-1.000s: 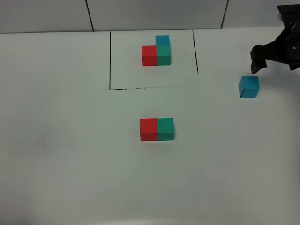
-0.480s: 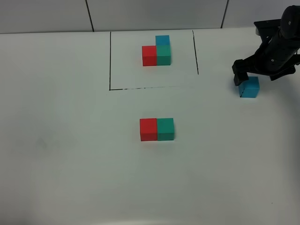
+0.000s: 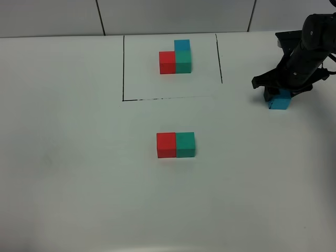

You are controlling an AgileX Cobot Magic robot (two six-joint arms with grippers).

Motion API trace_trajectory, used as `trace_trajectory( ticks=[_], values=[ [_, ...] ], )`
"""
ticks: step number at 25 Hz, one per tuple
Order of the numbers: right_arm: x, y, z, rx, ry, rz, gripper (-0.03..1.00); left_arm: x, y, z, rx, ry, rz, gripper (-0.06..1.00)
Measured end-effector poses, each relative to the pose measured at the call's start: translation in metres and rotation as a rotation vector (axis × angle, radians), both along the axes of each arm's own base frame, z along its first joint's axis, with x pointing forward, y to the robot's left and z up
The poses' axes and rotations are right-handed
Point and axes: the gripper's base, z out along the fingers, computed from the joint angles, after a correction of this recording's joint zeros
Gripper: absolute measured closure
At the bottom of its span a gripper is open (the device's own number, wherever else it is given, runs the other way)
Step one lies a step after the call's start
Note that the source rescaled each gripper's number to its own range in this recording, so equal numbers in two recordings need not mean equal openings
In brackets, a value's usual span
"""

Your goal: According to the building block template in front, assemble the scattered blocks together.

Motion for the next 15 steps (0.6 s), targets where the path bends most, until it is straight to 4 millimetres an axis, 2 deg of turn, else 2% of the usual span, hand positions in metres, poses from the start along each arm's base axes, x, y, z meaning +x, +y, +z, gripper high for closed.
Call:
trace_trajectory(
  ticks=[3, 6, 9, 11, 15],
  values=[
    [0.0, 0.003, 0.001, -0.028, -0.005, -0.017, 0.96, 0.0, 0.0, 0.0, 0.0, 0.0, 0.0, 0.0],
    [0.002, 0.016, 0.012, -0.045, -0.039, -0.006, 0.96, 0.0, 0.0, 0.0, 0.0, 0.0, 0.0, 0.0],
    [0.0, 0.044, 0.035, -0.043, -0.08, 0.02, 0.96, 0.0, 0.0, 0.0, 0.0, 0.0, 0.0, 0.0],
    [-0.005, 0.071, 0.048, -0.031, -0.096, 0.045, 0.96, 0.0, 0.0, 0.0, 0.0, 0.0, 0.0, 0.0],
    [-0.025, 0.121, 0.051, -0.012, -0.066, 0.086, 0.96, 0.0, 0.0, 0.0, 0.0, 0.0, 0.0, 0.0]
  ],
)
